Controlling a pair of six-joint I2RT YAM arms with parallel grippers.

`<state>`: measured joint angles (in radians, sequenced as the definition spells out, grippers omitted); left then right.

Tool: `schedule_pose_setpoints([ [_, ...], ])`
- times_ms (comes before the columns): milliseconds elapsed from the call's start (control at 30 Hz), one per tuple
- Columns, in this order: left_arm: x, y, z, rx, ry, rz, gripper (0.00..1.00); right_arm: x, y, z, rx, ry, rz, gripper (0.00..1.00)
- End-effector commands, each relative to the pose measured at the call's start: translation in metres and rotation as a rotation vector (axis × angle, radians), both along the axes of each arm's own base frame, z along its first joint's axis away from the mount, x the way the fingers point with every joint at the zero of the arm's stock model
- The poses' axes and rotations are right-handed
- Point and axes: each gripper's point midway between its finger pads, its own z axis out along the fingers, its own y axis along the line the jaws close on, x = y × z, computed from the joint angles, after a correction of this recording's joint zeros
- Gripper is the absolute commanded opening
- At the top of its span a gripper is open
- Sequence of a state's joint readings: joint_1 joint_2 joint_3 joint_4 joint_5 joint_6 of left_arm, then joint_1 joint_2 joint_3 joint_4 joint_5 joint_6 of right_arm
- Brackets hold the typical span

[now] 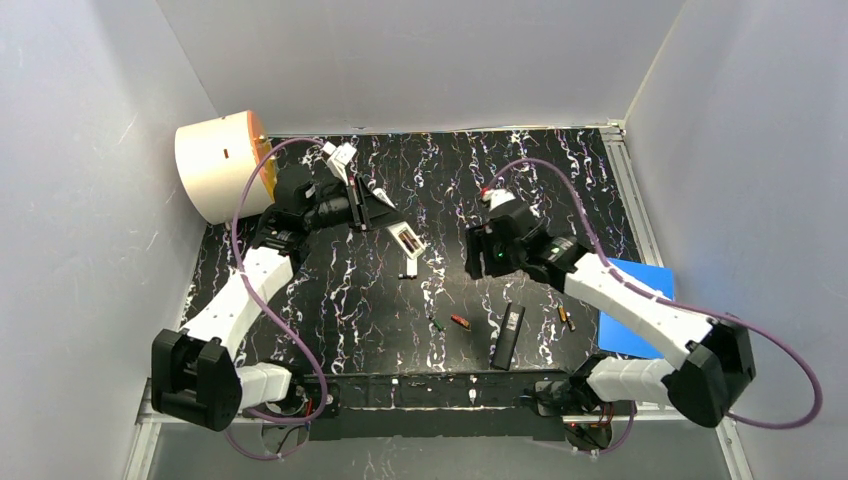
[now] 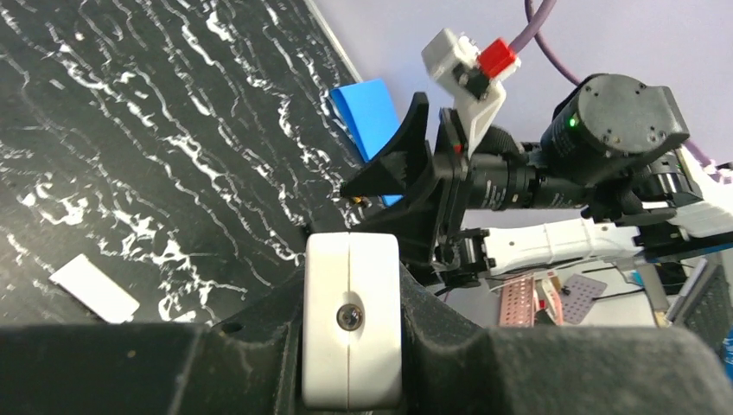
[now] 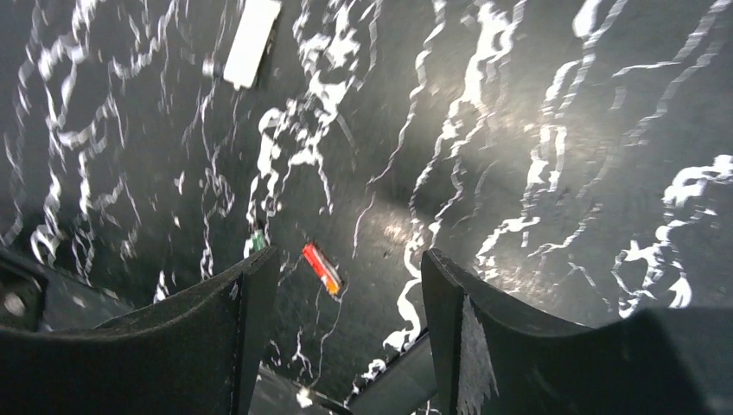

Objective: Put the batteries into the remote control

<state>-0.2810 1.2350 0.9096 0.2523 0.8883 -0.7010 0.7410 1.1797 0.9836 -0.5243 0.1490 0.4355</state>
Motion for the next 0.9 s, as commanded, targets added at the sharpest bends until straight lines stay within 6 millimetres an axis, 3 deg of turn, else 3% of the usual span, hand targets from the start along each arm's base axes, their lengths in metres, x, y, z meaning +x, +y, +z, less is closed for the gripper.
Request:
schedule_pose_setpoints([
  [0,-0.005,0.011,0.000,0.096,-0.040,0.040,0.00,-0.032,0.032,-0.022,-0.078,0.040,0.227,0.69],
  [100,-0.001,0.021,-0.006,0.166,-0.033,0.103,0.00,-0.047,0.054,-0.036,-0.125,0.035,0.280,0.67],
  [200,0.000,0.030,-0.005,0.194,-0.049,0.167,0.00,-0.059,0.074,-0.052,-0.122,0.085,0.320,0.58],
  [433,0.006,0.060,-0.011,0.278,-0.074,0.365,0.00,-0.059,0.092,-0.080,-0.224,0.105,0.355,0.55],
  [600,0.001,0.069,-0.014,0.304,-0.081,0.402,0.00,-0.052,0.077,-0.086,-0.307,0.090,0.298,0.51],
  [867,-0.005,0.060,-0.020,0.266,-0.047,0.360,0.00,-0.061,0.040,-0.107,-0.392,0.172,0.304,0.52],
])
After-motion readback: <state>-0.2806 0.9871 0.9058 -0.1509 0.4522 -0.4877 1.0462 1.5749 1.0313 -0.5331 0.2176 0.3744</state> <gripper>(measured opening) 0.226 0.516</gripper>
